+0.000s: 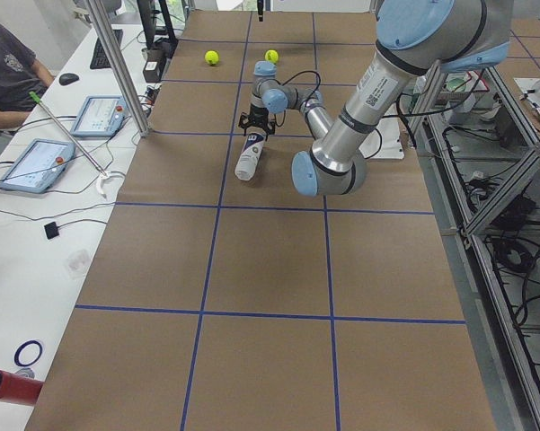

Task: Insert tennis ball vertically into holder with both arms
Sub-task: 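Close the left gripper around the can's open end, then lift the can with the left gripper and tilt it upright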

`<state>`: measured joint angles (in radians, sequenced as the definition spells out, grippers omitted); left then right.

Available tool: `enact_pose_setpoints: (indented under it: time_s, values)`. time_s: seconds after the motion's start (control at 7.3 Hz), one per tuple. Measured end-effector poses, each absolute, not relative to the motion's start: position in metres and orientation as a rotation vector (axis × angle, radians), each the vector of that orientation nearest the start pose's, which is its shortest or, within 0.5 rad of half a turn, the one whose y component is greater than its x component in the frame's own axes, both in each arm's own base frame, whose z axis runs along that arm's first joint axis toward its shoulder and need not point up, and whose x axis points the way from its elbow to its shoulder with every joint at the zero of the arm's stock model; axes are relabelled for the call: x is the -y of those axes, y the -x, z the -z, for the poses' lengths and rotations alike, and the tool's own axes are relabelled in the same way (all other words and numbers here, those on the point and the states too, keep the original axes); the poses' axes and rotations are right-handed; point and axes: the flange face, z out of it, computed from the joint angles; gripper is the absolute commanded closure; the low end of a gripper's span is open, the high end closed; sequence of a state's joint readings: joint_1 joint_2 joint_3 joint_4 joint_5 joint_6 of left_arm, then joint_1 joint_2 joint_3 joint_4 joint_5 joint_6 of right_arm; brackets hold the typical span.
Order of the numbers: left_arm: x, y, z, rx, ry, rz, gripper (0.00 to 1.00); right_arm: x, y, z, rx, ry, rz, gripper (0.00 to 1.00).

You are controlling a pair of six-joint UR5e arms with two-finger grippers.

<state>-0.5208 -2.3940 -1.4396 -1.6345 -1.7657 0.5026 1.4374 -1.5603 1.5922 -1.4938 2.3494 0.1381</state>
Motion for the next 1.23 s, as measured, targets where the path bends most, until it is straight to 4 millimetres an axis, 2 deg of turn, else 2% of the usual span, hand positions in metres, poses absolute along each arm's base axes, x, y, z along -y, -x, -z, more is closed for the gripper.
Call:
enact_pose_setpoints:
  time_s: [0.82, 0.96, 1.1, 1.23]
  values:
    - [0.478, -0.604, -0.217, -0.426, -0.754, -1.54, 0.01, 0.507, 0.004, -0.634, 0.785, 0.002, 0.039, 0.01]
    - [0.479, -0.607, -0.22, -0.428, -0.758, -1.538, 0.08, 0.507, 0.004, -0.634, 0.785, 0.001, 0.039, 0.01]
    - [0.48, -0.608, -0.221, -0.431, -0.763, -1.535, 0.19, 0.507, 0.004, -0.634, 0.786, 0.001, 0.039, 0.01]
    - [0.48, -0.609, -0.221, -0.432, -0.766, -1.534, 0.23, 0.507, 0.004, -0.634, 0.786, 0.001, 0.039, 0.01]
